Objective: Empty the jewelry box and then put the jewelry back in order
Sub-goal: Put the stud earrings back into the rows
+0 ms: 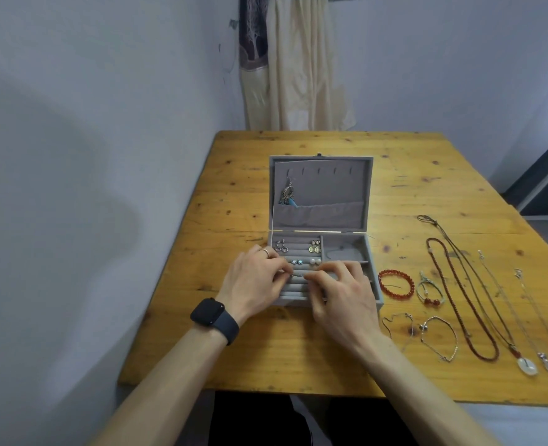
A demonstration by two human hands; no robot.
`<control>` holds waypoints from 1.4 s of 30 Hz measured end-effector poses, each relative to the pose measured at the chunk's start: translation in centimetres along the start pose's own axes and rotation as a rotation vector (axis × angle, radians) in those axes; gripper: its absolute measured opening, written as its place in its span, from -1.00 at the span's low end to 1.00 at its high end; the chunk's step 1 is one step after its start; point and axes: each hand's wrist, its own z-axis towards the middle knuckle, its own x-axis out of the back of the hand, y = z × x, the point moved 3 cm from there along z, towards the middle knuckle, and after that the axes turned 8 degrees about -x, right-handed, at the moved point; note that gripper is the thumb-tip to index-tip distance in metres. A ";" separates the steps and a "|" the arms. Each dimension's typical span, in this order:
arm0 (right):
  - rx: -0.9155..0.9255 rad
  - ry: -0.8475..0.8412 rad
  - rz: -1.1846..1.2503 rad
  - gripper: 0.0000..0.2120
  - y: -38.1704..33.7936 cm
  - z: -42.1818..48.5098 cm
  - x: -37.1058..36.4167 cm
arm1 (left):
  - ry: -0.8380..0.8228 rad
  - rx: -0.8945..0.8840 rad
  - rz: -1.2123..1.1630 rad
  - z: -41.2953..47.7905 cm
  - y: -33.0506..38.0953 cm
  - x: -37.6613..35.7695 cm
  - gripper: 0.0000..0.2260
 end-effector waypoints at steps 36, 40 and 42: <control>0.039 -0.077 -0.082 -0.65 -0.5 0.0 -0.2 | -0.004 -0.061 0.096 0.0 0.5 -0.3 -0.77; 0.038 -0.086 -0.077 -0.65 -0.5 0.0 0.0 | -0.004 -0.060 0.102 0.1 0.8 -0.2 -0.76; 0.036 -0.079 -0.057 -0.71 -0.3 -0.1 0.1 | 0.004 -0.062 0.099 0.1 0.8 0.0 -0.77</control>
